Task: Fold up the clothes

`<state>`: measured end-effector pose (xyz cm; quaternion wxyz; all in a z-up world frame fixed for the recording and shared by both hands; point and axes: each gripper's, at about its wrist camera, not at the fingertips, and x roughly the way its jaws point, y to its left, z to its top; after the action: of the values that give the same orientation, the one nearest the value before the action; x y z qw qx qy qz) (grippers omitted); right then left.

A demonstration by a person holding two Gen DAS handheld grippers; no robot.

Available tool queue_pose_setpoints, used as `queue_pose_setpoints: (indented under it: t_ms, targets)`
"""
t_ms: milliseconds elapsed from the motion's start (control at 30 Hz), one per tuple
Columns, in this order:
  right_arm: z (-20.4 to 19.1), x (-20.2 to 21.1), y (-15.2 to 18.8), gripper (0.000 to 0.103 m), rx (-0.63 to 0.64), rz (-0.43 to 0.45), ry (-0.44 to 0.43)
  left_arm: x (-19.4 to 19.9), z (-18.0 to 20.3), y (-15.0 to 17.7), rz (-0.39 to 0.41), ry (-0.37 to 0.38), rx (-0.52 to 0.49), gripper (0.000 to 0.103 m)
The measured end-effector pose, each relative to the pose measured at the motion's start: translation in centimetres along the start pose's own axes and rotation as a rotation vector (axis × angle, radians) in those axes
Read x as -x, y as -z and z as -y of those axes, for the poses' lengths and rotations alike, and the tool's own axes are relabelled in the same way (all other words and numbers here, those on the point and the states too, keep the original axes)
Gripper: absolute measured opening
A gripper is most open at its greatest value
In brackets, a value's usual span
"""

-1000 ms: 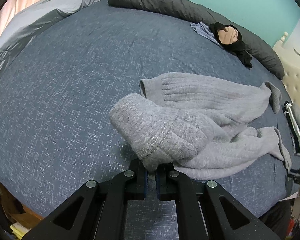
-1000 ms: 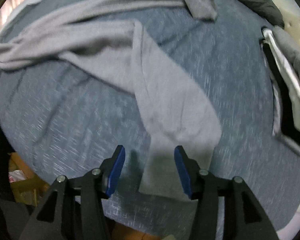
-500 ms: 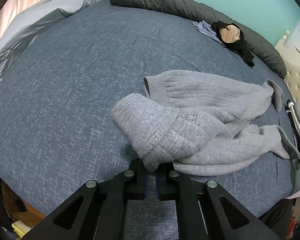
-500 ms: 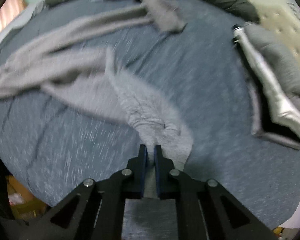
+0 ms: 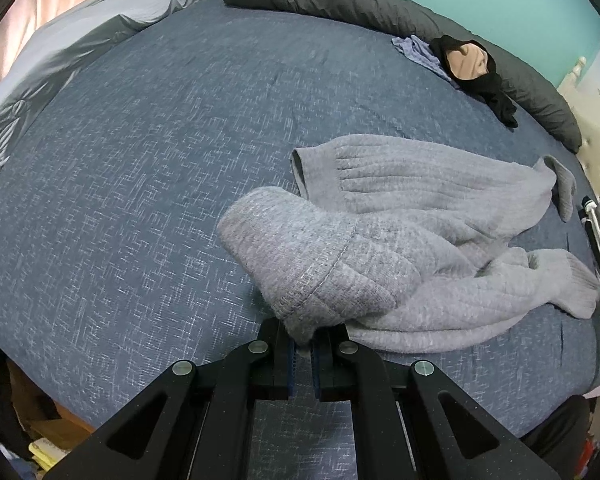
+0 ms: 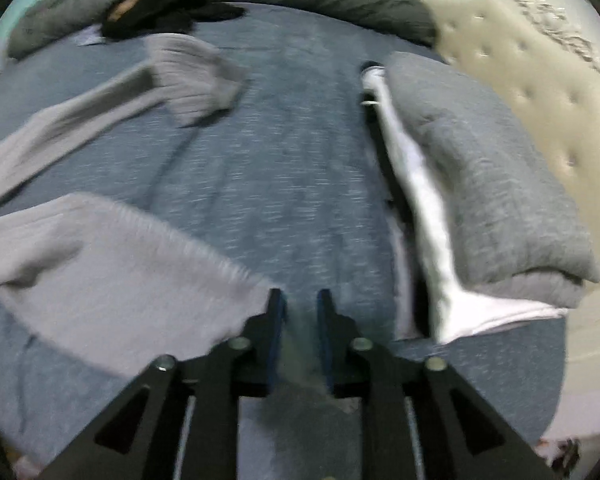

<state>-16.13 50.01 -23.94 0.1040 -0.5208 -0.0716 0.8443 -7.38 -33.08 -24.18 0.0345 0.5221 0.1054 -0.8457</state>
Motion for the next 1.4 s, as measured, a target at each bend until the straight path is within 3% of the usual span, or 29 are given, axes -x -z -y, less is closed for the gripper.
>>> queue_pose_setpoints:
  t_ms: [133, 233, 300, 400, 633, 767, 967, 1033, 1067, 1100, 1167, 1400]
  targets:
    - [-0.5, 0.9, 0.4, 0.023, -0.079, 0.044, -0.108, -0.1, 0.0, -0.1, -0.004, -0.004, -0.009, 0.006]
    - [-2.1, 1.3, 1.4, 0.027, -0.093, 0.033, -0.244, 0.0, 0.1, -0.3, -0.002, 0.0, -0.003, 0.006]
    - [-4.0, 1.1, 2.3, 0.041, -0.085, -0.01, -0.359, 0.1, 0.1, -0.3, 0.001, 0.003, 0.001, 0.006]
    - [-7.4, 1.4, 3.2, 0.043, -0.008, -0.039, -0.46, 0.1, 0.3, -0.3, -0.001, 0.002, -0.001, 0.006]
    - [-18.1, 3.7, 4.0, 0.043, 0.289, -0.062, -0.577, 0.5, 0.7, -0.6, 0.0, 0.003, -0.012, 0.006]
    - [-23.7, 3.4, 4.1, 0.043, 0.408, -0.086, -0.56, 0.6, 0.8, -0.7, 0.004, 0.01, -0.013, 0.006]
    - [-27.4, 1.2, 3.8, 0.043, 0.453, -0.131, -0.544, 0.6, 0.6, -0.8, 0.004, 0.019, -0.016, 0.006]
    - [-27.9, 1.0, 4.1, 0.029, 0.486, -0.129, -0.526, 0.5, 0.4, -0.9, 0.005, 0.022, -0.012, 0.006]
    - [-28.2, 0.9, 4.2, 0.016, 0.503, -0.127, -0.517, 0.5, 0.3, -0.9, 0.003, 0.022, -0.012, 0.006]
    - [-28.1, 0.9, 4.3, 0.008, 0.508, -0.122, -0.504, 0.4, 0.3, -1.0, 0.002, 0.023, -0.012, 0.006]
    - [-27.5, 1.5, 4.2, 0.003, 0.503, -0.104, -0.507, 0.5, 0.2, -1.1, 0.002, 0.027, -0.01, 0.006]
    - [-23.6, 6.6, 3.7, 0.002, 0.556, -0.027, -0.513, 1.8, -0.1, -1.6, 0.016, 0.03, 0.011, 0.005]
